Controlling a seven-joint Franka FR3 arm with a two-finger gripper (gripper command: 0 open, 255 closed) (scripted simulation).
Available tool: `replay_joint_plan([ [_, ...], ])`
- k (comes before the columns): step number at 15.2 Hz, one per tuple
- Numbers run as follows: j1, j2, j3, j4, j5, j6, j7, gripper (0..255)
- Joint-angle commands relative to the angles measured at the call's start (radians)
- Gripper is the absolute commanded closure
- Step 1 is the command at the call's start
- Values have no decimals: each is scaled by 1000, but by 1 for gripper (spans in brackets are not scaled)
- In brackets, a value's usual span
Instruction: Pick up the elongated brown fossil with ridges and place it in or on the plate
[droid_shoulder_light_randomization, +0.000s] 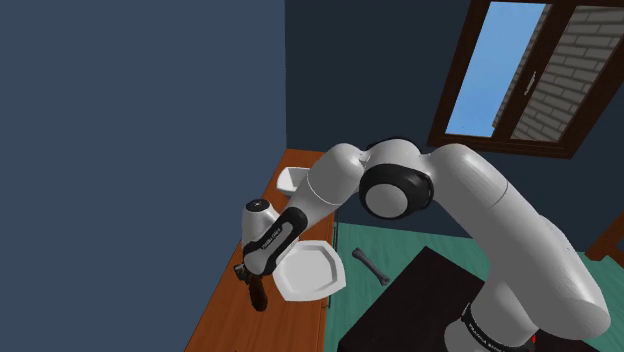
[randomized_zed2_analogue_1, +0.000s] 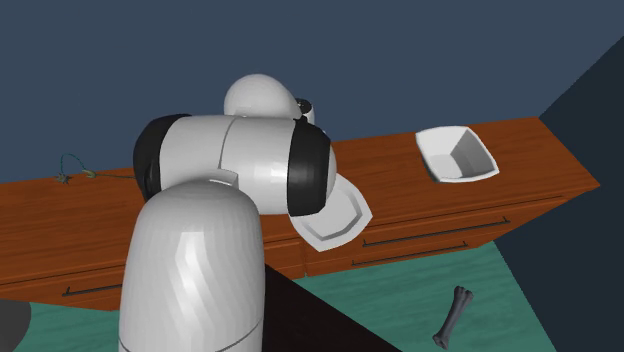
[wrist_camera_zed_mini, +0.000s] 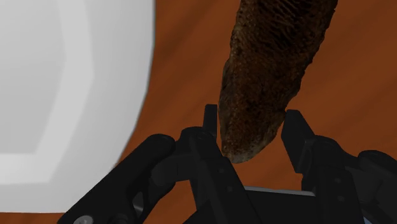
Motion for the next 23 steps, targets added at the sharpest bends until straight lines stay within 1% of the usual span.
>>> replay_joint_plan([
  [1, 3, 6, 5, 1, 1, 4, -1, 255],
  [4, 4, 7, 4, 4, 1, 2, 0, 255],
  [14, 9, -116, -3, -59, -3, -58, 7, 255],
  [23, 13, -211, -9, -93, -8, -119, 14, 255],
])
